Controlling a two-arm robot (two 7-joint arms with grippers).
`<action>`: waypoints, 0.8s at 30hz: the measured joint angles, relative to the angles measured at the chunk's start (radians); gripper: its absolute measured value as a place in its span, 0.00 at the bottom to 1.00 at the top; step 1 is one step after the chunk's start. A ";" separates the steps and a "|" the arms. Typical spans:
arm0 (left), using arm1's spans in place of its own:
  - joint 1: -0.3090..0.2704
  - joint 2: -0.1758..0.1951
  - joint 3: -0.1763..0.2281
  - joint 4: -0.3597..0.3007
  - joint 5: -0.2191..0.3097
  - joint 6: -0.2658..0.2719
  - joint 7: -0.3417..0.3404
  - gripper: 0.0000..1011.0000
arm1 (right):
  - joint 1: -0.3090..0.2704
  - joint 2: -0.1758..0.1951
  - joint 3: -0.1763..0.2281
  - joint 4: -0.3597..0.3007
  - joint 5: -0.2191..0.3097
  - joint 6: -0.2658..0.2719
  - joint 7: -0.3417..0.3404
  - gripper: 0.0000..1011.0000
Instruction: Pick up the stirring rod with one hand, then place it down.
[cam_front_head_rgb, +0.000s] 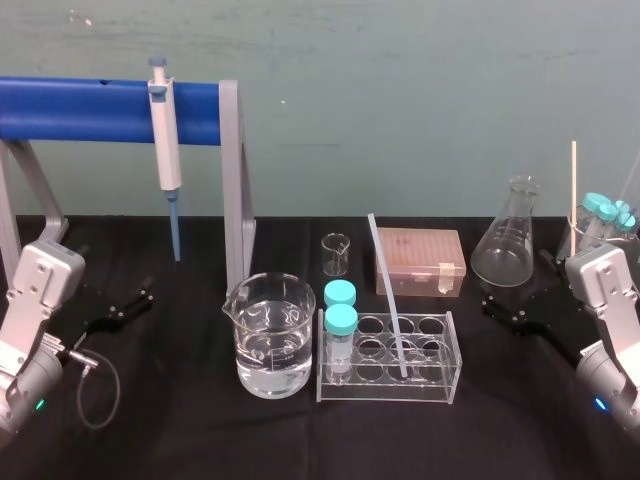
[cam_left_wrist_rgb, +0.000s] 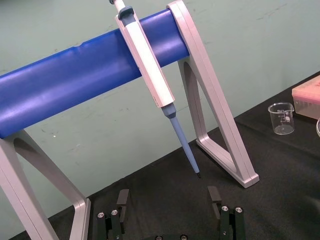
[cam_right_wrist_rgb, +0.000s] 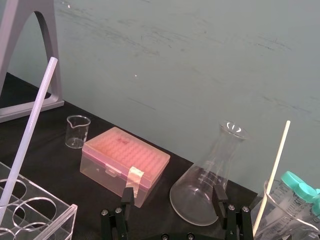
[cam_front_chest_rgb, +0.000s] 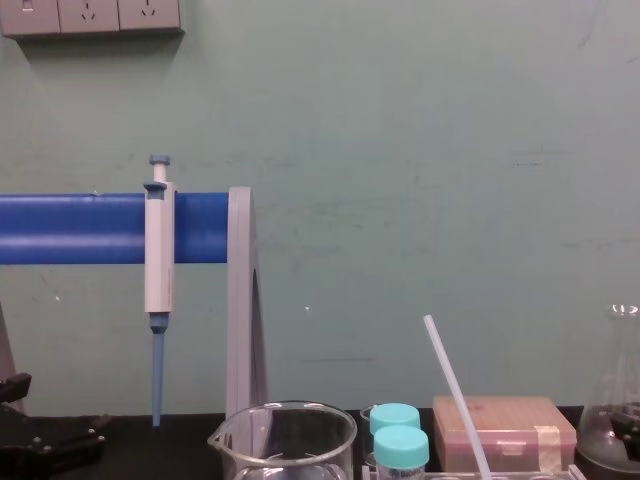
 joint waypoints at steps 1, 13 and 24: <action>0.000 0.000 0.000 0.000 0.000 0.000 0.000 0.99 | 0.000 0.000 0.000 0.000 0.000 0.000 0.000 0.99; 0.000 0.000 0.000 0.000 0.000 0.000 0.000 0.99 | 0.000 0.000 0.000 0.000 0.000 0.000 0.000 0.99; 0.000 0.000 0.000 0.000 0.000 0.000 0.000 0.99 | 0.000 0.000 0.000 0.000 0.000 0.000 0.000 0.99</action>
